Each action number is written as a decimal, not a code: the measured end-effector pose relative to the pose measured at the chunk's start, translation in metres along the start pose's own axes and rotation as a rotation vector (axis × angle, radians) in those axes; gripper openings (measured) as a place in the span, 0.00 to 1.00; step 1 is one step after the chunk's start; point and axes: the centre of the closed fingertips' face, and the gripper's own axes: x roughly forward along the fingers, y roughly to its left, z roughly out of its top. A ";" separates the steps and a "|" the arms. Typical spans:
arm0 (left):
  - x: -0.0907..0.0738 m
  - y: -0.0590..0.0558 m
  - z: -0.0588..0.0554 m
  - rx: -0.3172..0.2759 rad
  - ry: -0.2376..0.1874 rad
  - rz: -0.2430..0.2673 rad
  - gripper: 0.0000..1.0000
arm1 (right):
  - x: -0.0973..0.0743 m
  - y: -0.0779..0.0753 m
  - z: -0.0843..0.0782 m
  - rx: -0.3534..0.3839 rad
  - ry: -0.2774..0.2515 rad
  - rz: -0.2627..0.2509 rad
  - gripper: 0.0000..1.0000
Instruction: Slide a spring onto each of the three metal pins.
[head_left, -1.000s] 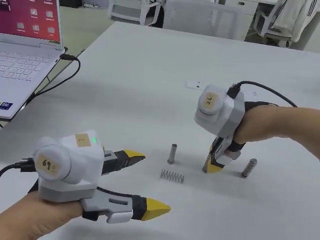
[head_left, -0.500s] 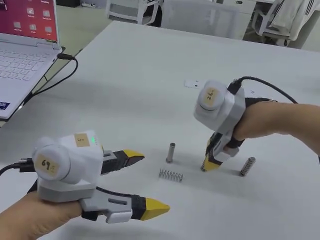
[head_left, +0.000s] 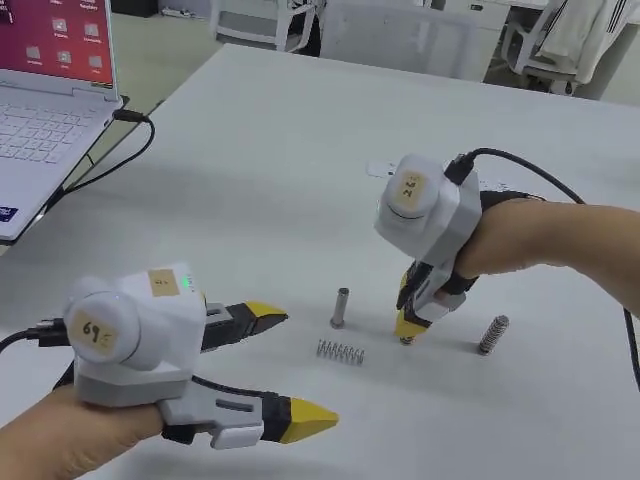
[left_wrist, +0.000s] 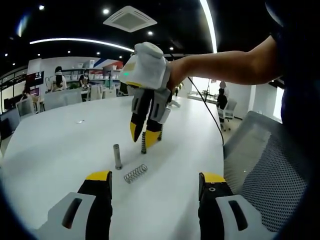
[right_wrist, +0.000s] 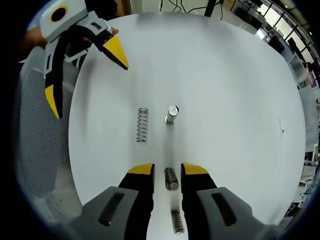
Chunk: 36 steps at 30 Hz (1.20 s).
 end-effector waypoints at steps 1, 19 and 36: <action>0.000 0.000 0.000 0.000 0.000 0.000 0.66 | 0.000 0.001 0.002 -0.002 -0.002 0.000 0.19; -0.002 -0.002 -0.001 0.002 0.007 0.003 0.66 | 0.005 0.021 0.026 -0.039 -0.039 0.018 0.18; -0.005 -0.001 -0.003 0.000 0.009 0.008 0.66 | 0.012 0.031 0.039 -0.043 -0.056 0.036 0.17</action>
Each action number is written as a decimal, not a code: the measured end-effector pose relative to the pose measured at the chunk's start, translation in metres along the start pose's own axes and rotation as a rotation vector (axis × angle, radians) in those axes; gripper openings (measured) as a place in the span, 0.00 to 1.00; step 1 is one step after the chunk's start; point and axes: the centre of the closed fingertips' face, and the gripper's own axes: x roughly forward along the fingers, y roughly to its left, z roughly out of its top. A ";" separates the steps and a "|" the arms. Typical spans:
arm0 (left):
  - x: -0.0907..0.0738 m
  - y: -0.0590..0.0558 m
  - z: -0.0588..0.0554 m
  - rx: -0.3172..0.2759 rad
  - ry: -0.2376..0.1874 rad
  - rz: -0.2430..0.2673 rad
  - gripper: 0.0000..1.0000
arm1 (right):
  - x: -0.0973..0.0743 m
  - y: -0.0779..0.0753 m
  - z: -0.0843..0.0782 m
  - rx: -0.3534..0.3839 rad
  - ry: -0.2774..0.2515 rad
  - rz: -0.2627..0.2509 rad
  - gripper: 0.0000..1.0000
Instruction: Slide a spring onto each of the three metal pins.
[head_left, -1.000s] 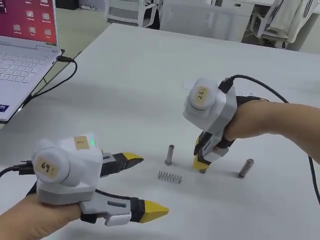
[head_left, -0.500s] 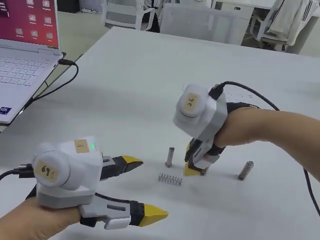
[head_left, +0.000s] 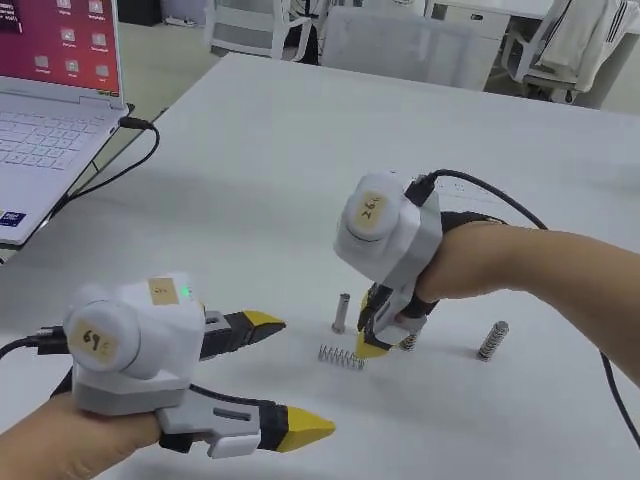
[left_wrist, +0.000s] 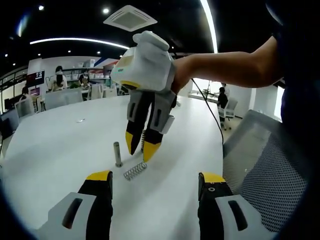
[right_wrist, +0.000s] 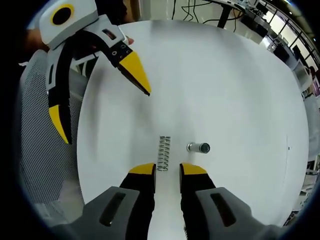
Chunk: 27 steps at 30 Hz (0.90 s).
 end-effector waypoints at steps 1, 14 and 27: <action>0.000 0.000 0.000 0.000 0.000 0.001 0.65 | 0.001 0.000 0.000 -0.001 0.001 0.000 0.17; 0.000 0.000 -0.001 0.000 0.000 0.000 0.65 | 0.009 0.005 0.000 -0.004 0.015 0.011 0.14; -0.001 0.000 -0.001 -0.001 0.000 0.003 0.65 | 0.019 0.007 -0.006 -0.005 0.036 0.008 0.12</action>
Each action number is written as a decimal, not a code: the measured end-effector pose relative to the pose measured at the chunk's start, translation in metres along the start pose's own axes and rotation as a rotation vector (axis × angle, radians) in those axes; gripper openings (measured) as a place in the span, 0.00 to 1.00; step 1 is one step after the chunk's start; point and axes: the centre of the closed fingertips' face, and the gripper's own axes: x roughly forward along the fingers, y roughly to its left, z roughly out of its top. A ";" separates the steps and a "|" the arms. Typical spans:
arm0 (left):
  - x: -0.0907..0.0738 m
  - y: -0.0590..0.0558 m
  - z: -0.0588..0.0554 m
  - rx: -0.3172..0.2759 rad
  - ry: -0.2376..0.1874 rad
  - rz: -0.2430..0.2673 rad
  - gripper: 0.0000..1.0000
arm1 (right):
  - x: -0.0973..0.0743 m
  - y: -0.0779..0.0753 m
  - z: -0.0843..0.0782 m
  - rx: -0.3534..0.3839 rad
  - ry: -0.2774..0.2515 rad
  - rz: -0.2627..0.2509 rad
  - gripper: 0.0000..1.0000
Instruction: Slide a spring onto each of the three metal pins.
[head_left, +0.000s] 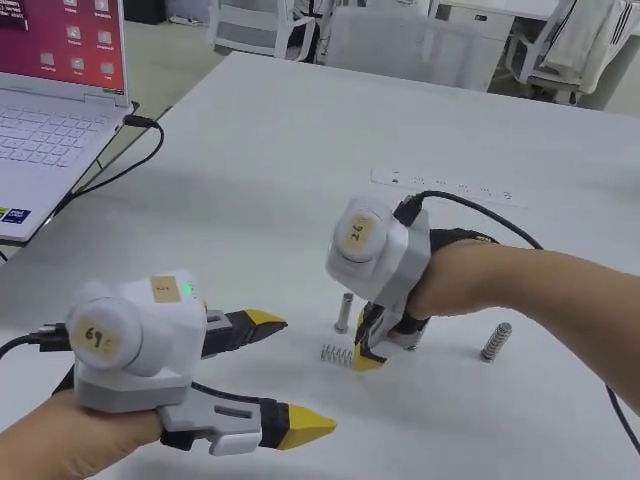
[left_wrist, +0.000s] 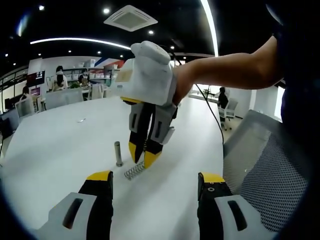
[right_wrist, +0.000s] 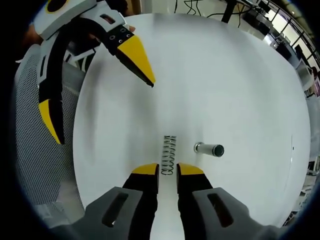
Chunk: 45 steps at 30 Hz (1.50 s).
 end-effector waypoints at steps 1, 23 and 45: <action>0.000 0.000 0.000 -0.001 -0.001 0.000 0.64 | 0.001 0.001 0.000 -0.001 0.001 0.001 0.11; -0.001 0.002 -0.003 -0.009 0.002 0.003 0.63 | 0.010 0.000 -0.003 -0.017 0.018 -0.015 0.09; 0.001 0.003 -0.004 -0.003 0.010 0.000 0.62 | -0.003 0.005 0.000 -0.017 0.006 -0.018 0.08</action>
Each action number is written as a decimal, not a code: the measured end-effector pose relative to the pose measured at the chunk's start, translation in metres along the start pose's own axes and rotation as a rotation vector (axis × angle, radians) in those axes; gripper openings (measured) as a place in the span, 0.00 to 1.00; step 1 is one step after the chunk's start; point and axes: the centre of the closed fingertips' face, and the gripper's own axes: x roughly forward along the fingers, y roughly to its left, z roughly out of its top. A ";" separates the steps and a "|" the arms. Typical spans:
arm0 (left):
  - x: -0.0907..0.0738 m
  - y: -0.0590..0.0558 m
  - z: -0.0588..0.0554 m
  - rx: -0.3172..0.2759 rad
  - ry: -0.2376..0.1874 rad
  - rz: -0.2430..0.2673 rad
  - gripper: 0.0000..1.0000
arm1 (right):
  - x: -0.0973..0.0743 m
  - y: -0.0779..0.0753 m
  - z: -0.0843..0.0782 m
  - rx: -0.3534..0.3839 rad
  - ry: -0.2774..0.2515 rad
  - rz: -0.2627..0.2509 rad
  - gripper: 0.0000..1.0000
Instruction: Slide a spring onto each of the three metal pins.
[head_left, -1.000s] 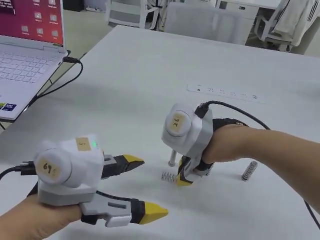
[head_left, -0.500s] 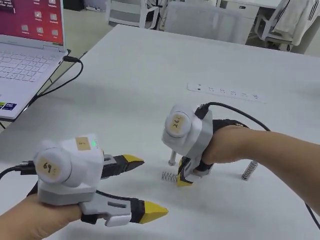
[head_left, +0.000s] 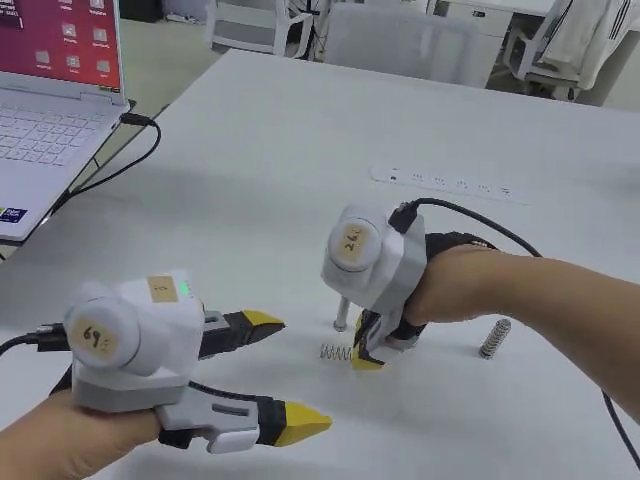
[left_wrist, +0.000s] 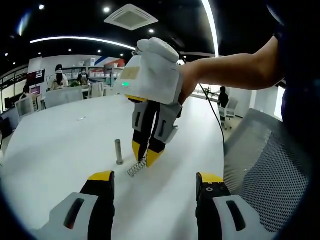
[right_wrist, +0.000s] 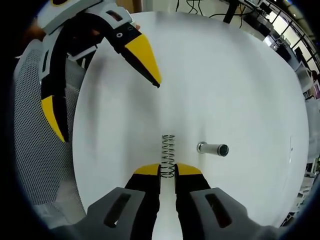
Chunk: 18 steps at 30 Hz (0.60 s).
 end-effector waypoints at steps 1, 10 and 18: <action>0.001 0.000 0.001 0.002 -0.001 -0.002 0.62 | -0.002 0.002 0.000 -0.002 -0.001 0.004 0.08; 0.005 -0.004 0.003 0.013 0.003 -0.017 0.60 | -0.019 0.012 -0.001 -0.022 -0.021 0.014 0.08; 0.010 -0.009 0.004 0.021 0.008 -0.037 0.57 | -0.031 0.023 -0.005 -0.044 -0.022 0.028 0.08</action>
